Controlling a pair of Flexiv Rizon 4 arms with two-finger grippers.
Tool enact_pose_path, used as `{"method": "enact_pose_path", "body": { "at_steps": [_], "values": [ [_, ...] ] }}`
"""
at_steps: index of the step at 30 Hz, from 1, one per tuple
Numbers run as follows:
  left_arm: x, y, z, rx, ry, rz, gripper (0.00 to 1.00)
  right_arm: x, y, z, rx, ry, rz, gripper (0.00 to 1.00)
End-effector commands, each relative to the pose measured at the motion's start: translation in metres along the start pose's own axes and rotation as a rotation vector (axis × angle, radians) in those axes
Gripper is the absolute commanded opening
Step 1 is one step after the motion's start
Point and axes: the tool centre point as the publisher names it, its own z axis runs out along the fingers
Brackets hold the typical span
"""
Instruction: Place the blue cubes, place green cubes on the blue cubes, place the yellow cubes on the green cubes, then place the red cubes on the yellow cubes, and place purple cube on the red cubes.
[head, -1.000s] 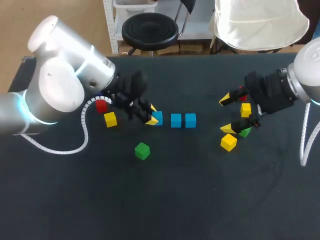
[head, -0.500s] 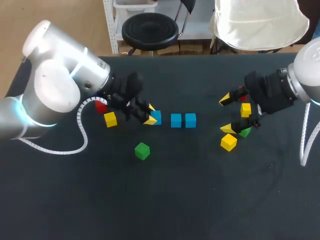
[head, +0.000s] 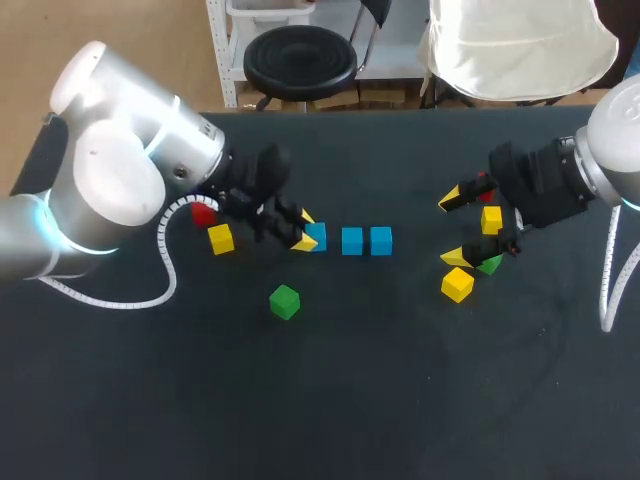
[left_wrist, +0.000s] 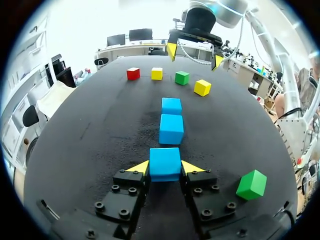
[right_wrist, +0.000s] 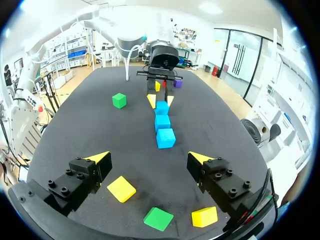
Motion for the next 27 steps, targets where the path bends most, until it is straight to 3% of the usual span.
{"method": "enact_pose_path", "body": {
  "at_steps": [1,27],
  "values": [
    [0.0016,0.0013,0.0030,0.003,-0.005,0.006,0.00,0.0009,0.0000,0.0005,0.000,-0.004,-0.002,1.00],
    [-0.0010,0.0069,0.0108,0.017,-0.001,0.017,0.00,0.0009,0.0000,0.0005,0.000,-0.004,-0.002,1.00]
  ]
}}
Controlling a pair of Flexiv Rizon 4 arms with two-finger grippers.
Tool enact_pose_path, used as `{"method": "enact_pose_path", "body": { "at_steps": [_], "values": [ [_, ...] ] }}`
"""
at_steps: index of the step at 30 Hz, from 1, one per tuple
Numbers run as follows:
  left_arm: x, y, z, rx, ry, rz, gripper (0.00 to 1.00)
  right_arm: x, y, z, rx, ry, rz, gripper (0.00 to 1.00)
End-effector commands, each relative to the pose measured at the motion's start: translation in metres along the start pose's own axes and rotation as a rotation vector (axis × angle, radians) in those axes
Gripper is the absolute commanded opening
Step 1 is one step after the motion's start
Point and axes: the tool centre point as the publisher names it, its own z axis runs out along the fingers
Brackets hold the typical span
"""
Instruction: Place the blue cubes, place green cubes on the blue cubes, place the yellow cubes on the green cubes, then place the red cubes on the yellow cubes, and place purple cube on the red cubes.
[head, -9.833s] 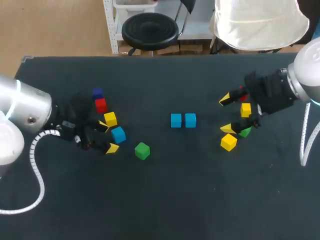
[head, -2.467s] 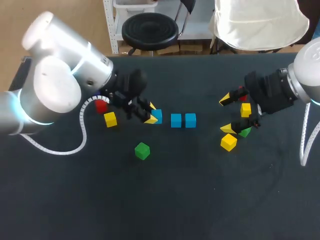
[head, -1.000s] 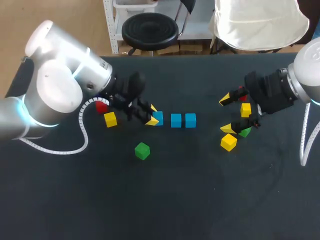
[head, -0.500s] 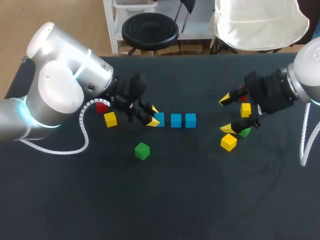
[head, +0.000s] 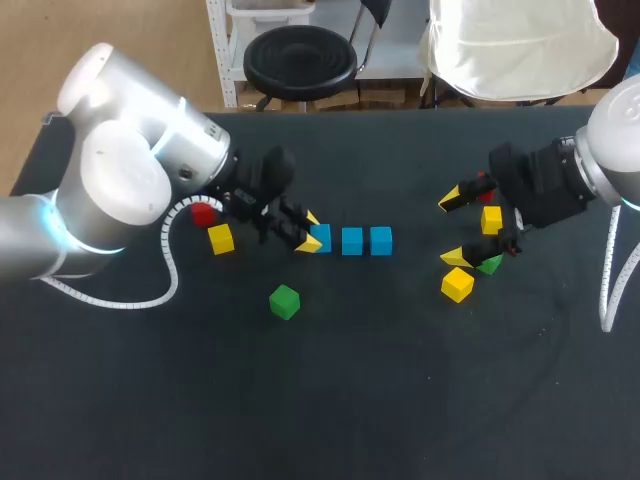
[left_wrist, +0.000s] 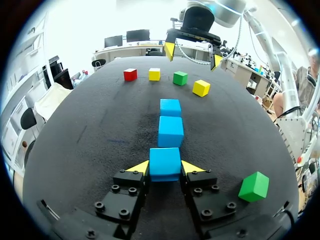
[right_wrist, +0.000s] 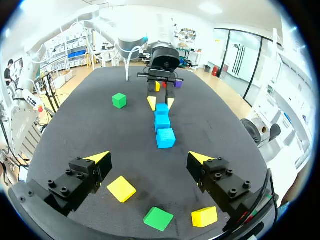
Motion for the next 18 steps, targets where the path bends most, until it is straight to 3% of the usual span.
{"method": "enact_pose_path", "body": {
  "at_steps": [1,18],
  "values": [
    [0.0012,0.0057,0.0036,0.007,0.001,0.005,0.00,0.0009,0.0000,0.0005,0.000,-0.004,-0.002,1.00],
    [0.0042,0.0001,-0.0008,0.010,0.021,-0.006,0.00,0.0009,0.0000,0.0005,0.000,-0.004,-0.002,1.00]
  ]
}}
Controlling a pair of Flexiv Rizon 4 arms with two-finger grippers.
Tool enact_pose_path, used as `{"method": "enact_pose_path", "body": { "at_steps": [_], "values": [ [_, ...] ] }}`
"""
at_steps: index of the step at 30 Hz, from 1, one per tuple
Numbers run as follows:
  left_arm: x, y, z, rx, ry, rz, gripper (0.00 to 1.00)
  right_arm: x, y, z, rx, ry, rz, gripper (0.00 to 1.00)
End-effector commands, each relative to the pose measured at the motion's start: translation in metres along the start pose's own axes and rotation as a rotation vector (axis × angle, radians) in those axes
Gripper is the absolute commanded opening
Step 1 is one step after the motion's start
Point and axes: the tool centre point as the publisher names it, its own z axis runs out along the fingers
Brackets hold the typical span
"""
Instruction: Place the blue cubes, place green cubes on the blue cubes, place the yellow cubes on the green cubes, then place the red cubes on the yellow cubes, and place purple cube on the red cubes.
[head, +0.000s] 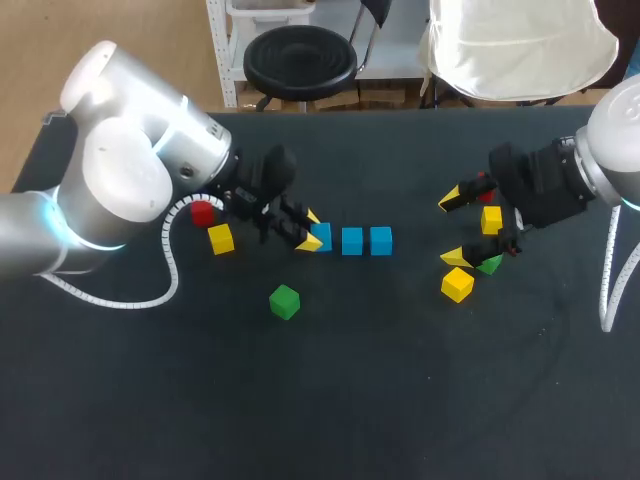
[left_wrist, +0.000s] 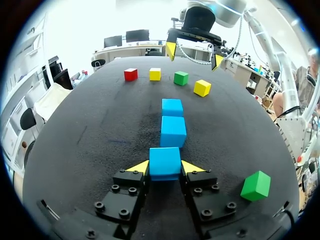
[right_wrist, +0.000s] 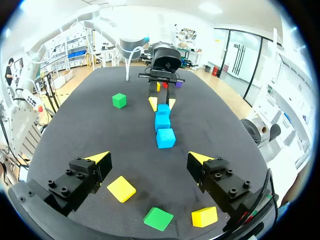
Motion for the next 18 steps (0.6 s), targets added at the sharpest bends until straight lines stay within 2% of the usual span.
{"method": "enact_pose_path", "body": {
  "at_steps": [1,5,11,18],
  "values": [
    [0.000,-0.003,-0.004,-0.005,0.008,-0.001,0.00,0.001,0.000,0.000,0.000,-0.004,-0.002,1.00],
    [-0.006,-0.014,-0.014,-0.022,0.013,0.014,0.00,0.001,0.000,0.000,0.000,-0.004,-0.002,1.00],
    [-0.009,-0.027,-0.015,-0.017,0.019,0.021,0.00,0.001,0.000,0.000,0.000,-0.004,-0.002,1.00],
    [-0.009,-0.029,-0.006,-0.002,0.020,0.017,0.00,0.001,0.000,0.000,0.000,-0.004,-0.002,1.00]
  ]
}}
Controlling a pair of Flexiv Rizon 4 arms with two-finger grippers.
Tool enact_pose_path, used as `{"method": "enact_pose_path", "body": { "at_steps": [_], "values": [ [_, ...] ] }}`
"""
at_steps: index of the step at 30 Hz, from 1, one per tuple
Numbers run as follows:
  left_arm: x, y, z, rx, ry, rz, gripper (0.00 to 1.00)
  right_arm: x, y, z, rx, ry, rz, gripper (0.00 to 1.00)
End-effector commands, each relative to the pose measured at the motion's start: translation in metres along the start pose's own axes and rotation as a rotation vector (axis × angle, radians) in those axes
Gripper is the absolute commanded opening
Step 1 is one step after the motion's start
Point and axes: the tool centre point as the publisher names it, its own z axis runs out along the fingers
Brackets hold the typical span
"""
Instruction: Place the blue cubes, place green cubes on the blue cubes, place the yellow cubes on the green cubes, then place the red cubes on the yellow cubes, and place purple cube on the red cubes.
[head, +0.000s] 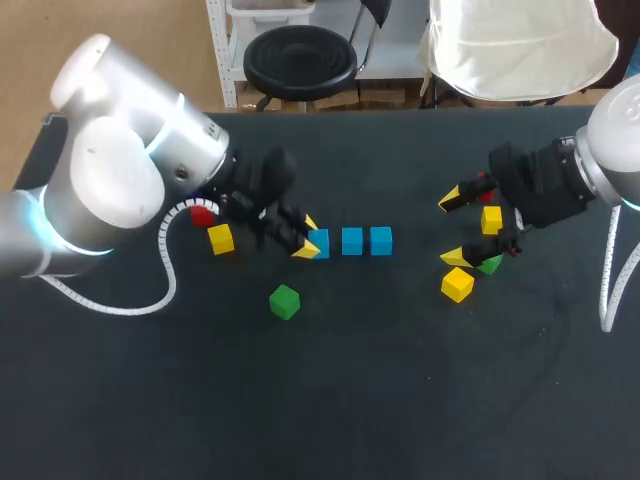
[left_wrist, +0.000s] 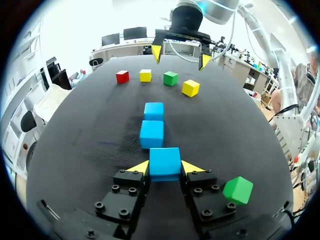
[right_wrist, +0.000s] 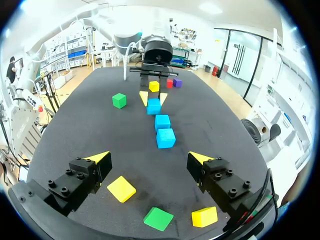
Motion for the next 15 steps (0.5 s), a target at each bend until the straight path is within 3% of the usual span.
{"method": "enact_pose_path", "body": {
  "at_steps": [1,15],
  "values": [
    [0.000,0.000,0.006,-0.002,0.002,-0.002,0.00,0.001,0.000,0.000,0.000,-0.004,-0.002,1.00],
    [-0.005,0.011,0.005,-0.022,-0.008,0.004,0.00,0.001,0.000,0.000,0.000,-0.004,-0.002,1.00]
  ]
}}
